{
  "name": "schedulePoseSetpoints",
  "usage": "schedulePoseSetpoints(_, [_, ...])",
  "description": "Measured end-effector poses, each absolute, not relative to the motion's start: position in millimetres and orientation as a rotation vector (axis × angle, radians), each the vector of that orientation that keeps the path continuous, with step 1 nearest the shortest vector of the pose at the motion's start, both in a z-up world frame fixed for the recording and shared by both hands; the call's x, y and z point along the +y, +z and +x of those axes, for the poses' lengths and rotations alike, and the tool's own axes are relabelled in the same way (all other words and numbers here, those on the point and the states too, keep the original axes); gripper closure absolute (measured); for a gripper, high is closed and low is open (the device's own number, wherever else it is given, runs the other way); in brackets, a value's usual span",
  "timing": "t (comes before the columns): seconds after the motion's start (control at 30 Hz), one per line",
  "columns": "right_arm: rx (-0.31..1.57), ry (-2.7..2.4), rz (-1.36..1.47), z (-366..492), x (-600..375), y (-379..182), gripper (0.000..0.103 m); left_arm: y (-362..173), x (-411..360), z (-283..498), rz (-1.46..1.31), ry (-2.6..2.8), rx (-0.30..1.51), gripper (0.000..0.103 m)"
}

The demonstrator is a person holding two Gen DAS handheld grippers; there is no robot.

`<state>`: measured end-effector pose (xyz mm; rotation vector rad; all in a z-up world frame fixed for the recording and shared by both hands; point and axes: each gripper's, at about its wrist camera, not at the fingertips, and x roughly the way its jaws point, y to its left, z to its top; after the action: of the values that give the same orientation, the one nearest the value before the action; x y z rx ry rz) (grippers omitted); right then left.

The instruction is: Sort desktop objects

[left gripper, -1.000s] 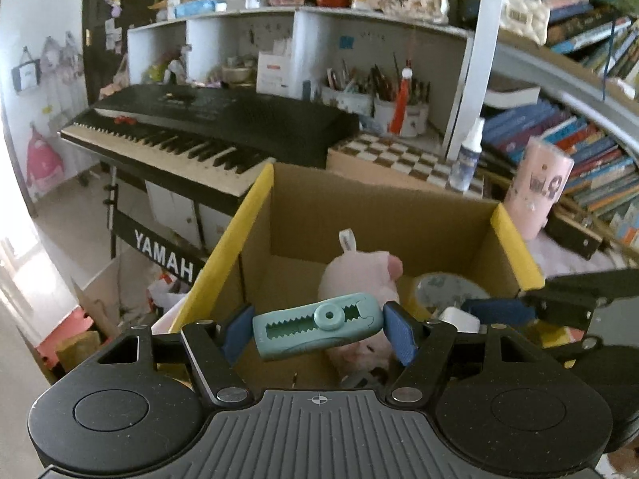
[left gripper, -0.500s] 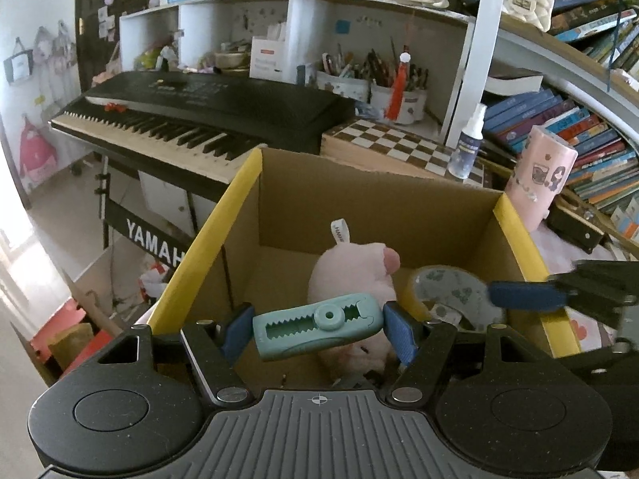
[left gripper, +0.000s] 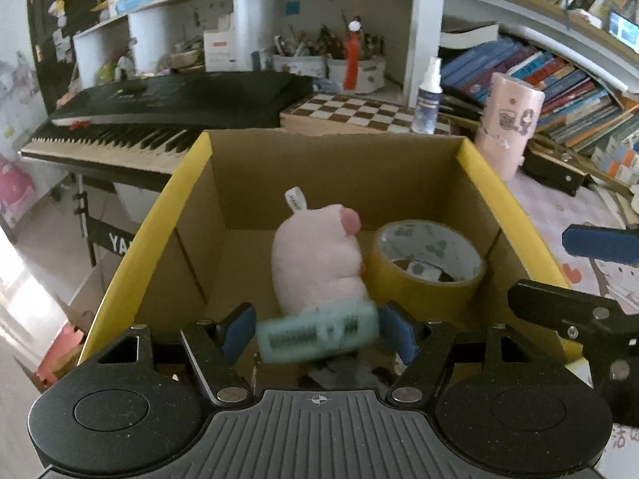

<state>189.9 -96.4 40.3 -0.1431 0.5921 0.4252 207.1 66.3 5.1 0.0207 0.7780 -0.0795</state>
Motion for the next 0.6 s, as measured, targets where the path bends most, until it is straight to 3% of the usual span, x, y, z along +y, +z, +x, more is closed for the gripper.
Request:
schedulePoseSetpoints(0.07, [0.591, 0.394, -0.124, 185.9, -101.3, 40.4, 0.042, 7.8, 64.1, 202.3, 0.027, -0.087, 0.768, 0.031])
schedulePoseSetpoints(0.17, [0.582, 0.348, -0.09, 176.4, -108.6, 41.6, 0.042, 13.5, 62.4, 192.4, 0.028, -0.08, 0.738, 0.022])
schedulePoseSetpoints(0.6, [0.57, 0.147, -0.01, 99.8, -124.1, 35.3, 0.039, 36.6, 62.6, 121.8, 0.022, -0.135, 0.592, 0.015])
